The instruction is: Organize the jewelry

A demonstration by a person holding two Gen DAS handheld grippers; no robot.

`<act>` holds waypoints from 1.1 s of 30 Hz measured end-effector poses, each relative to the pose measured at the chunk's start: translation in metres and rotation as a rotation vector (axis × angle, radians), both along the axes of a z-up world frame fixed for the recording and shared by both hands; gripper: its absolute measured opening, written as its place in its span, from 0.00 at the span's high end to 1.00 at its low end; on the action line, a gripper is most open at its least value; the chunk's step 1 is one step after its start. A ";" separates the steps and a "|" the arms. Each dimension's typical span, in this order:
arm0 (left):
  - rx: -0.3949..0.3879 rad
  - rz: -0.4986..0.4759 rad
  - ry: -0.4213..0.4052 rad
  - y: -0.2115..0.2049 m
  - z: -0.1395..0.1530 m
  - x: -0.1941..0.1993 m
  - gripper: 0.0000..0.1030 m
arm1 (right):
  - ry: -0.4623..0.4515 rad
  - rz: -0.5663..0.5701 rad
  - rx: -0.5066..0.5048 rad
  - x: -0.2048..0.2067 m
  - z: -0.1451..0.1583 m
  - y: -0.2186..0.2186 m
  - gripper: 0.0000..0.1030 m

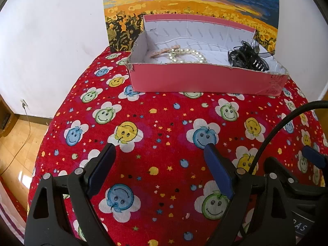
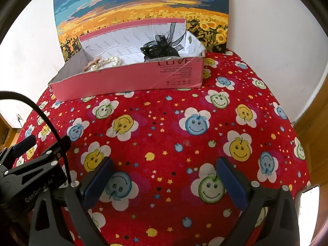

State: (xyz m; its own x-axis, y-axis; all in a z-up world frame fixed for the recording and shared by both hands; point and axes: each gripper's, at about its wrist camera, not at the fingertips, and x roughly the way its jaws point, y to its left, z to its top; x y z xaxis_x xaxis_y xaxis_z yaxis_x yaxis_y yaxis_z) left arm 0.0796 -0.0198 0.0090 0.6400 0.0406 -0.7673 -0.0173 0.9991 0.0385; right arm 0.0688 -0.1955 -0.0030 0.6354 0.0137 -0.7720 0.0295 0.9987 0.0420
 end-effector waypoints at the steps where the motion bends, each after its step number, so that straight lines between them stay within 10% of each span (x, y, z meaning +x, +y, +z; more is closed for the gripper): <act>1: 0.000 0.000 0.000 0.000 0.000 0.000 0.16 | 0.000 0.000 0.000 0.000 0.000 0.000 0.02; 33: 0.014 0.000 -0.017 -0.001 0.003 -0.003 0.16 | -0.001 -0.005 -0.007 -0.001 0.002 -0.001 0.02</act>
State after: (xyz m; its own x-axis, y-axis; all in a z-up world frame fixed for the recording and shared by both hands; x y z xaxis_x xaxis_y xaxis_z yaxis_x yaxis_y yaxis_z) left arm 0.0768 -0.0209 0.0115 0.6526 0.0511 -0.7560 -0.0181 0.9985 0.0519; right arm 0.0682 -0.1967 -0.0010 0.6365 0.0052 -0.7712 0.0343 0.9988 0.0351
